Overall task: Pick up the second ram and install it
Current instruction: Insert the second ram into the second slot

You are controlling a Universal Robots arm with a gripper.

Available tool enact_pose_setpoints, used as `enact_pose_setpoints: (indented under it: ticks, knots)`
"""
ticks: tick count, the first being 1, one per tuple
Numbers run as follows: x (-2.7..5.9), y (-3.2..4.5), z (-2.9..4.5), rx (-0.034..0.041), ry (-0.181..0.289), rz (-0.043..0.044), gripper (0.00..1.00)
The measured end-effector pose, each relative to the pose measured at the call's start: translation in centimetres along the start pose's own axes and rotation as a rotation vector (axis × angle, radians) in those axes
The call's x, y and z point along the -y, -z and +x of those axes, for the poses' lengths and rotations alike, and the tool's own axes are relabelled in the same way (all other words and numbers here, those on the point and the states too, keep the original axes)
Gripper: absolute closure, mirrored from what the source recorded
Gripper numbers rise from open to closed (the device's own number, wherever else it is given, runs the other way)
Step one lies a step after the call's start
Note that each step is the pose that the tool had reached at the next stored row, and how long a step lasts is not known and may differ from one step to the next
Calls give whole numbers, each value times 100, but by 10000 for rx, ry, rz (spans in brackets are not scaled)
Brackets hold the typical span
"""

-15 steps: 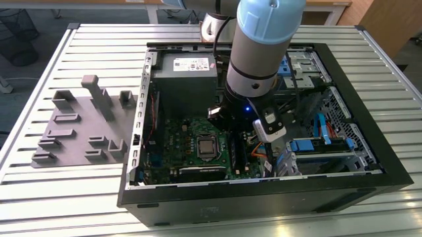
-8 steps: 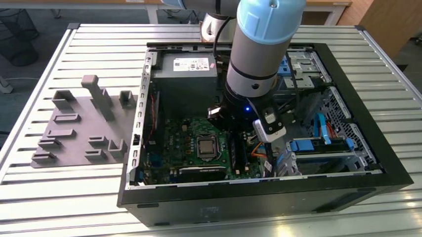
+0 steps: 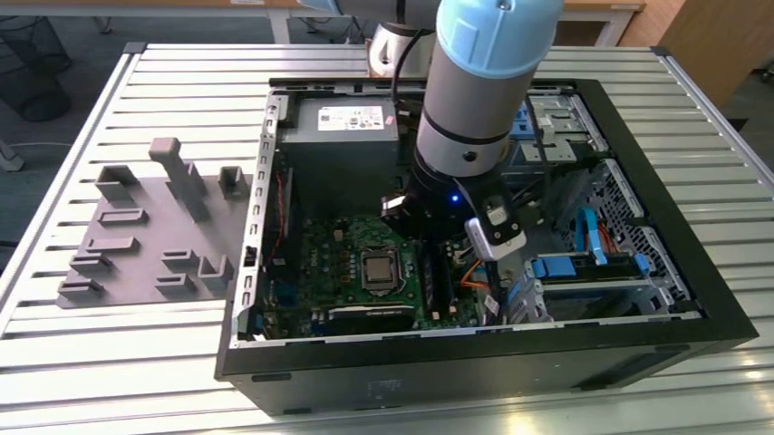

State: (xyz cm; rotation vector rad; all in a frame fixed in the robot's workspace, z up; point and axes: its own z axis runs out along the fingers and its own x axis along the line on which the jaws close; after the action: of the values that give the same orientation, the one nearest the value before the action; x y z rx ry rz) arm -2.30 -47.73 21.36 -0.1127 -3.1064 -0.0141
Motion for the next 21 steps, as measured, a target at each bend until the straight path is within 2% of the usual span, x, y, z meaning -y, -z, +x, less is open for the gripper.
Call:
enact_pose_setpoints:
  ticks: [21]
  knots:
    - [-3, 0, -21, -12, 556, 52, 86]
